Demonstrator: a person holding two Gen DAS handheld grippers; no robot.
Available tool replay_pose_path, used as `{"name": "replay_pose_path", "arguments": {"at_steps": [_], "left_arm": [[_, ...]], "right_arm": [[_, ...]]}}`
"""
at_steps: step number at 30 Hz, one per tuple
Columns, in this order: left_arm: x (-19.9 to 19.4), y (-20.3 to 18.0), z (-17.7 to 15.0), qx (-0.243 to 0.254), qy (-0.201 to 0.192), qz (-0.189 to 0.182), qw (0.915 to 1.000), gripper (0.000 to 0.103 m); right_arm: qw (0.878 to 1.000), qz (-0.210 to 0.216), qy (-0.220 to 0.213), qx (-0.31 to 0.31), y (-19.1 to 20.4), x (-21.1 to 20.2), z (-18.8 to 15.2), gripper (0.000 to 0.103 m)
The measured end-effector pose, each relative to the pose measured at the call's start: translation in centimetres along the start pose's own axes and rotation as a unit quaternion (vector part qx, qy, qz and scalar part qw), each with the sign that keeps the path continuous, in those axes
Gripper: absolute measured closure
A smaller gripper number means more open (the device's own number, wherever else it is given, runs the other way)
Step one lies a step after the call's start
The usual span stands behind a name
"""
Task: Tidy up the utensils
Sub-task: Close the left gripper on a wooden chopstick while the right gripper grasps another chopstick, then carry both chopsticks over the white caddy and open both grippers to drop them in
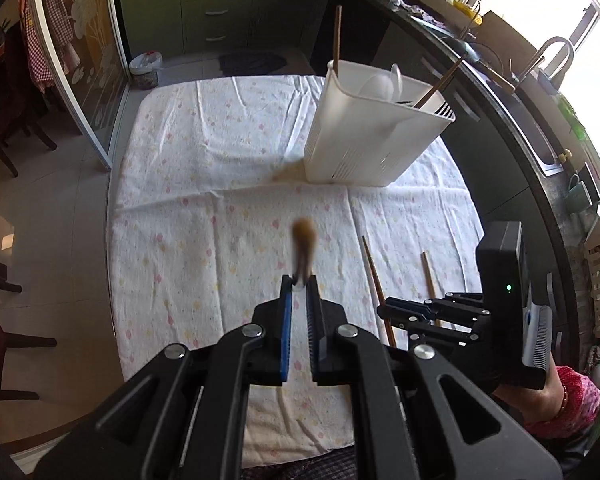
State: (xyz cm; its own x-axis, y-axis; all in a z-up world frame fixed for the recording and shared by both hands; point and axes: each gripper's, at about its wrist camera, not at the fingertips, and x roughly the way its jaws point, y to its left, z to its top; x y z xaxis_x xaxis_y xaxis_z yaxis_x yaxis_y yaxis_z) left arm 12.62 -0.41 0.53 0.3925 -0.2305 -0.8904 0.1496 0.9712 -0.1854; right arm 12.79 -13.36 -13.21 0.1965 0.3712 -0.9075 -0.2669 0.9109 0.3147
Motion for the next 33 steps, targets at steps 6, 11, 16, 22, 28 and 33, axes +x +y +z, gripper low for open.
{"name": "replay_pose_path", "arguments": {"at_steps": [6, 11, 16, 22, 28, 33], "left_arm": [[-3.5, -3.2, 2.4, 0.028, -0.054, -0.017, 0.998, 0.096], [-6.2, -5.4, 4.5, 0.048, -0.085, -0.017, 0.9951, 0.096], [-8.2, -6.9, 7.3, 0.059, -0.12, -0.014, 0.9909, 0.096], [-8.7, -8.1, 11.0, 0.061, -0.154, -0.014, 0.9861, 0.096], [-7.7, -8.3, 14.1, 0.067, -0.196, -0.005, 0.9784, 0.096], [-4.3, -7.6, 16.0, 0.057, -0.195, 0.017, 0.979, 0.096]], "right_arm": [[0.991, 0.07, -0.105, 0.047, -2.6, -5.7, -1.5, 0.096], [0.981, 0.102, -0.149, 0.068, -4.4, -9.3, -2.6, 0.096], [0.975, 0.114, -0.179, 0.071, -5.8, -11.7, -1.9, 0.096], [0.97, 0.12, -0.203, 0.067, -6.9, -14.6, -2.7, 0.096], [0.968, 0.122, -0.211, 0.065, -7.2, -15.1, -2.8, 0.096], [0.965, 0.126, -0.222, 0.064, -7.4, -15.7, -2.8, 0.096]]}}
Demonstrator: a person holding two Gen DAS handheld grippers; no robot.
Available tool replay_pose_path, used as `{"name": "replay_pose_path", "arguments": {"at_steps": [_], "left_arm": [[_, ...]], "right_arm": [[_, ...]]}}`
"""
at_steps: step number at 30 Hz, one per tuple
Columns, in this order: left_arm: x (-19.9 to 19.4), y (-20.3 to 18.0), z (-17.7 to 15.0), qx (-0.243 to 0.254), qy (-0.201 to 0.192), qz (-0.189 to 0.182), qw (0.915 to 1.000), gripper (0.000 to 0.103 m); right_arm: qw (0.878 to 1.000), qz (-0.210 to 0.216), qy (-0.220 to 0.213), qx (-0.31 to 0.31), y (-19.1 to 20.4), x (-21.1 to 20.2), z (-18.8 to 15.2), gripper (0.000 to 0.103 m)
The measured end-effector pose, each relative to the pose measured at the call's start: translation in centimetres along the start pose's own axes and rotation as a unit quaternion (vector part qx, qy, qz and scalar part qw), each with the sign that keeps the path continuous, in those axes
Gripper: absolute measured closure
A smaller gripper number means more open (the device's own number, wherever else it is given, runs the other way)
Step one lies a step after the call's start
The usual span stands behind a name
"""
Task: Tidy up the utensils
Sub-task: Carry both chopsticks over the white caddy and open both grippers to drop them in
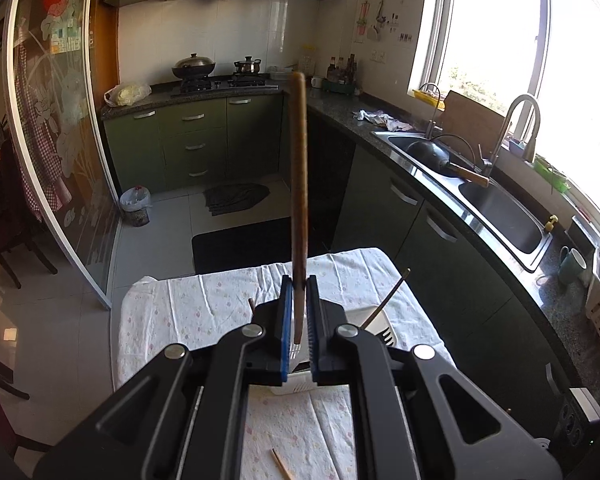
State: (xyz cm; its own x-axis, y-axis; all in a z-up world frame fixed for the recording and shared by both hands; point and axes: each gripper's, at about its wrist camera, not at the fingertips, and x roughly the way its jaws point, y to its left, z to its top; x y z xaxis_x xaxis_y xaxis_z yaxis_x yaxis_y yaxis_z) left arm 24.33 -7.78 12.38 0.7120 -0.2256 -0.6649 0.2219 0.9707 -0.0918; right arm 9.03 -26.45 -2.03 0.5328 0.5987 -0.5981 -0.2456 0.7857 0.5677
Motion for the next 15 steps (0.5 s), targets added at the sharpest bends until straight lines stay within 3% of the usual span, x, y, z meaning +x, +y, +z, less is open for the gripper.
{"name": "replay_pose_path", "arguments": {"at_steps": [8, 15], "left_arm": [[5.6, 0.9, -1.9, -0.006, 0.057, -0.003, 0.9984, 0.096], [8.8, 0.1, -4.8, 0.011, 0.103, 0.002, 0.9946, 0.096]], "right_arm": [[1.0, -0.001, -0.022, -0.004, 0.1, -1.3, 1.5, 0.095], [0.995, -0.019, -0.087, -0.033, 2.2, -2.2, 6.3, 0.096]]}}
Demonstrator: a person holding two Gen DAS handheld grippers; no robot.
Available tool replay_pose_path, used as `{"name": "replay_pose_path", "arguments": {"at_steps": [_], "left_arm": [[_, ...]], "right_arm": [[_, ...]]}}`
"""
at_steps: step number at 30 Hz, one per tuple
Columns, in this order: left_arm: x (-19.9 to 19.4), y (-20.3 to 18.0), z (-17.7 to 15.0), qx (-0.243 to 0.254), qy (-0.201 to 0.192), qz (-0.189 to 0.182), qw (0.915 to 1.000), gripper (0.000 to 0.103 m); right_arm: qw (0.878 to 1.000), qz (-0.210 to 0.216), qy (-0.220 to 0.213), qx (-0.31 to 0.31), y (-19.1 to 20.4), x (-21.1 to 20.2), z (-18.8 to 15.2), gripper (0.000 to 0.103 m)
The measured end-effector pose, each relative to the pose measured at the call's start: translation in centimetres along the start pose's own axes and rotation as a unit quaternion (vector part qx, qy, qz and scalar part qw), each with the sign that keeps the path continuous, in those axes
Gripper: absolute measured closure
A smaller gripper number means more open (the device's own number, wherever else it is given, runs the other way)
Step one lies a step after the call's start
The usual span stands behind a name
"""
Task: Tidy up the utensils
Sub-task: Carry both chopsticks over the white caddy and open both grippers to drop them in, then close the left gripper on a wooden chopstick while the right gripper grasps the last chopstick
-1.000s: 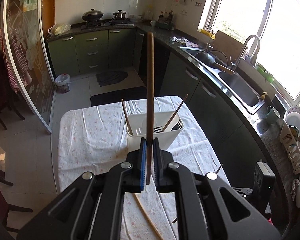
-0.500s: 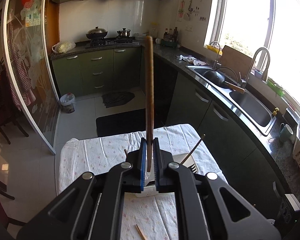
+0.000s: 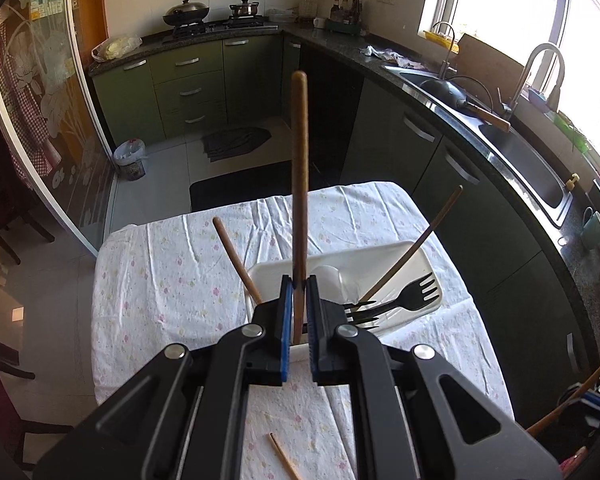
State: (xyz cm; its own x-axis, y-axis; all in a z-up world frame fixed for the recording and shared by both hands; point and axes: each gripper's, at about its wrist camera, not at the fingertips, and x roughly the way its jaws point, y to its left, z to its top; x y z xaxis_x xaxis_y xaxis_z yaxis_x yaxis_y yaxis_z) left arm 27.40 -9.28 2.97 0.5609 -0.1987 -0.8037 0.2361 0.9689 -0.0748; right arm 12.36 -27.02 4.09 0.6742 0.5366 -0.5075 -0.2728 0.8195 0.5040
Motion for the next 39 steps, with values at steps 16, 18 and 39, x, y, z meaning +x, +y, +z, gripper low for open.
{"name": "replay_pose_path", "arguments": {"at_steps": [16, 18, 39], "left_arm": [[1.9, 1.4, -1.8, -0.009, 0.013, -0.001, 0.9999, 0.096], [1.9, 1.5, -1.8, -0.009, 0.015, -0.004, 0.9998, 0.096], [1.3, 0.8, -2.2, -0.005, 0.016, -0.011, 0.9998, 0.096]], "right_arm": [[0.984, -0.124, -0.112, -0.056, 3.1, 5.2, 10.5, 0.096], [0.984, -0.138, -0.096, -0.061, 2.8, 7.1, 10.5, 0.096], [0.982, -0.159, -0.045, -0.088, 1.6, 11.9, 4.7, 0.085]]}}
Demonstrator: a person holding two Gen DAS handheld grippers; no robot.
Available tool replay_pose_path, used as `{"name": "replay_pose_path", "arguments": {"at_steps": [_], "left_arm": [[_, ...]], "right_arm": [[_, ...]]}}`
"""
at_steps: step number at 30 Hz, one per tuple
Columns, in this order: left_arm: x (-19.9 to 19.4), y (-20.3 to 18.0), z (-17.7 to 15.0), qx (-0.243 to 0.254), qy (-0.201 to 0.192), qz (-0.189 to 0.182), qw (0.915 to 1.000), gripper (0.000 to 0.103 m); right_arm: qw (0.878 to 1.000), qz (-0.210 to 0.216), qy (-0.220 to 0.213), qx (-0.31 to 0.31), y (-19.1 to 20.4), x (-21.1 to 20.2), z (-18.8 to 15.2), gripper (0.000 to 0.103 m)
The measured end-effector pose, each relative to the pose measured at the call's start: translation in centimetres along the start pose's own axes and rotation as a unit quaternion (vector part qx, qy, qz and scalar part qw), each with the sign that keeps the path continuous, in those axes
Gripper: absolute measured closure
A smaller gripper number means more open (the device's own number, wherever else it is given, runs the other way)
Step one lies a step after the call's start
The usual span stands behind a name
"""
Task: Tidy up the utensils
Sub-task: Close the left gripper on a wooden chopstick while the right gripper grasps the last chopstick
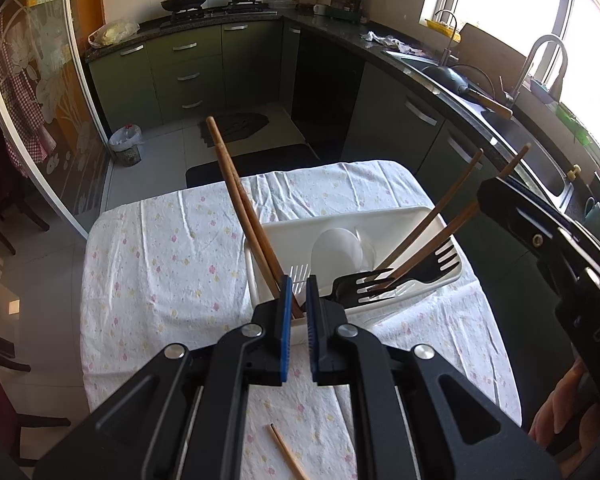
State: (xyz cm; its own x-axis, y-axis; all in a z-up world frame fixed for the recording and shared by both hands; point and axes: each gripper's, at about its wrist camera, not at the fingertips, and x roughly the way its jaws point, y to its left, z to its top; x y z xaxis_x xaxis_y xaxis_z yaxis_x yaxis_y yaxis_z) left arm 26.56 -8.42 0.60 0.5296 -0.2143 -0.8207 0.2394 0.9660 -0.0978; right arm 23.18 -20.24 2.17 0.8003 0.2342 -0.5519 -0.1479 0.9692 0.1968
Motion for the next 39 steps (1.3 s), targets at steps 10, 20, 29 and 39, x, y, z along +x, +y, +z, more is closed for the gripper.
{"name": "replay_pose_path", "arguments": {"at_steps": [10, 20, 29, 39], "left_arm": [[-4.2, -2.0, -3.6, 0.01, 0.035, -0.02, 0.9991, 0.075], [-4.0, -2.6, -11.7, -0.014, 0.166, -0.033, 0.9854, 0.051], [2.0, -0.3, -19.0, -0.082, 0.307, 0.012, 0.9479, 0.045], [6.0, 0.2, -20.0, -0.105, 0.35, 0.036, 0.9301, 0.084]], "right_arm": [[0.996, 0.01, 0.086, -0.031, -0.1, -5.0, -3.9, 0.083], [0.966, 0.003, 0.252, -0.06, -1.1, -5.5, -11.6, 0.063], [0.937, 0.007, 0.349, -0.024, -4.7, -3.9, -16.8, 0.056], [0.917, 0.006, 0.398, -0.015, -5.4, -1.0, -17.4, 0.049]]}}
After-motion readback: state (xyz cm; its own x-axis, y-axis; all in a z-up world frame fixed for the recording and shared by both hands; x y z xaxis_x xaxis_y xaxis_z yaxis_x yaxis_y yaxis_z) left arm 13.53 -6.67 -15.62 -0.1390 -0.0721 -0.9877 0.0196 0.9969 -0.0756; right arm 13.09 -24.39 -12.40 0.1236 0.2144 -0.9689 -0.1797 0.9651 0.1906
